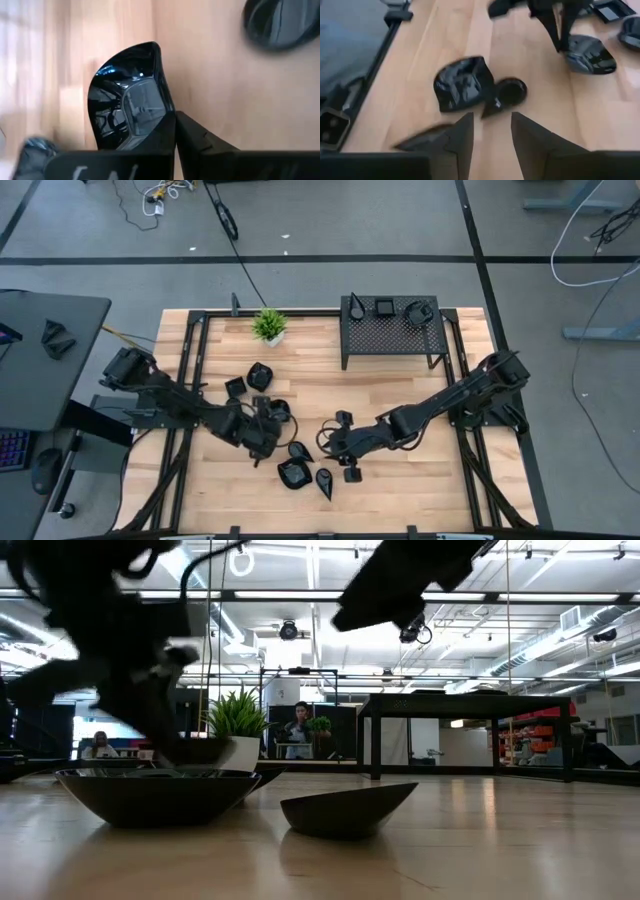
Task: Pick & Place Mini shaped plates
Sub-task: Stack the black leaf-shaped plate on top of the black leaf-shaped plate on the shelf
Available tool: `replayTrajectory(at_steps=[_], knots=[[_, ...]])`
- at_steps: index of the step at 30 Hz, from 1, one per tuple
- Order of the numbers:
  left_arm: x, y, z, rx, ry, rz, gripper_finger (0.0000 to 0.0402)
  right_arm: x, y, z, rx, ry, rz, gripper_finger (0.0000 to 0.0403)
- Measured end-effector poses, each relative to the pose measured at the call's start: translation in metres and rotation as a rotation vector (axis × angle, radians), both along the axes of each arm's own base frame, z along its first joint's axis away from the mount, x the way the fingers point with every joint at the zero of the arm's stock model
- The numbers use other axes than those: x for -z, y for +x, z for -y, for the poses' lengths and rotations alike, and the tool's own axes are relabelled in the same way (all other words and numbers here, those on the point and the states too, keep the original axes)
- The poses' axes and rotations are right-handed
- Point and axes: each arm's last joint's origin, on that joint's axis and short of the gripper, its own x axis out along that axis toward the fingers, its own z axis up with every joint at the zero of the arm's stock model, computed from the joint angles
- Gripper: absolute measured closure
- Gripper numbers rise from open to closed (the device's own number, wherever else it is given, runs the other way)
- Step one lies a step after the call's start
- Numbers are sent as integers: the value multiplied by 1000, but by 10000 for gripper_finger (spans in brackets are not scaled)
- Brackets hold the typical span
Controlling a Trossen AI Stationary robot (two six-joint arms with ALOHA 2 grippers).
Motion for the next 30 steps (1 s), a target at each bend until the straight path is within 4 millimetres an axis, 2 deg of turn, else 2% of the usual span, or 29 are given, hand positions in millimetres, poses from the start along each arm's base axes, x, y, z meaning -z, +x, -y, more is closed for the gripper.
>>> replayTrajectory(at_steps=[8, 14, 18, 22, 25, 30], knots=[[-66, 35, 28, 240, 4, 115, 395, -40, -19, 5, -132, -124, 106, 271], [-103, 49, 38, 369, -35, 190, 398, -48, -14, 2, -283, -246, 232, 270], [-111, 51, 39, 404, -31, 203, 394, -38, -9, 2, -350, -365, 231, 270], [-110, 51, 40, 436, -28, 191, 391, -35, -5, 7, -301, -484, 224, 270], [-110, 52, 39, 435, -27, 190, 395, -34, -4, 10, -286, -511, 218, 270], [-111, 53, 40, 441, -24, 212, 390, -33, -4, 11, -357, -489, 207, 270]])
